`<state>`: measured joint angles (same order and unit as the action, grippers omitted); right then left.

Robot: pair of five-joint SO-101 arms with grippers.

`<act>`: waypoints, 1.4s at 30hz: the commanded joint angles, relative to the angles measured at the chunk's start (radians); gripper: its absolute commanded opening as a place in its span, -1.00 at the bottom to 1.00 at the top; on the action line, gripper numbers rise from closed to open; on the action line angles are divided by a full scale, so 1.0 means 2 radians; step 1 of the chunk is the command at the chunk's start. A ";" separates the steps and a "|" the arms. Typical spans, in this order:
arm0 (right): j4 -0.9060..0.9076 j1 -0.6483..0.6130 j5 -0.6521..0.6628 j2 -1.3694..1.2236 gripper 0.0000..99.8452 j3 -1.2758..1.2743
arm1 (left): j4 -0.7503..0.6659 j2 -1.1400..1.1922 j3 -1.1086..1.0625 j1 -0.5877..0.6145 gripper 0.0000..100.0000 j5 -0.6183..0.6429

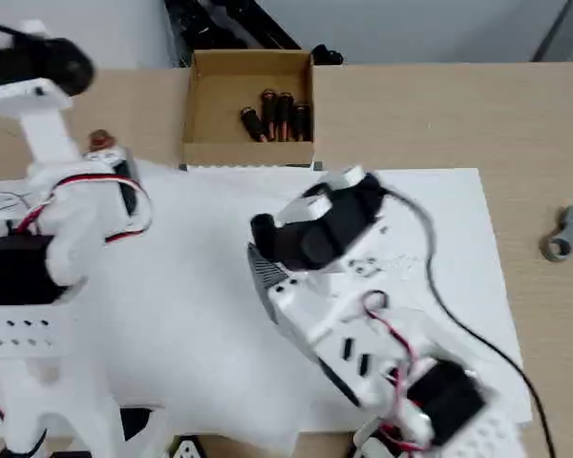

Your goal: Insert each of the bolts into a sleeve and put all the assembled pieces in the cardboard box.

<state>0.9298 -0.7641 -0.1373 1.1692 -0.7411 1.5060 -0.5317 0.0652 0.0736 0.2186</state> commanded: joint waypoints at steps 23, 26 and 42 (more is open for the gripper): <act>-0.392 -0.045 0.083 0.028 -0.99 -0.266 | -0.074 -0.121 0.013 -0.205 -0.99 -0.005; -0.386 -0.056 0.084 0.027 -0.99 -0.275 | -0.073 -0.143 0.012 -0.206 -0.99 -0.005; -0.389 -0.054 0.081 0.032 -0.99 -0.278 | -0.129 -0.270 -0.132 -0.204 -0.99 0.018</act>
<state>0.1565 -0.8638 0.0176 1.2060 -1.3134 1.2881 -1.0472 -0.1910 -0.3314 0.2202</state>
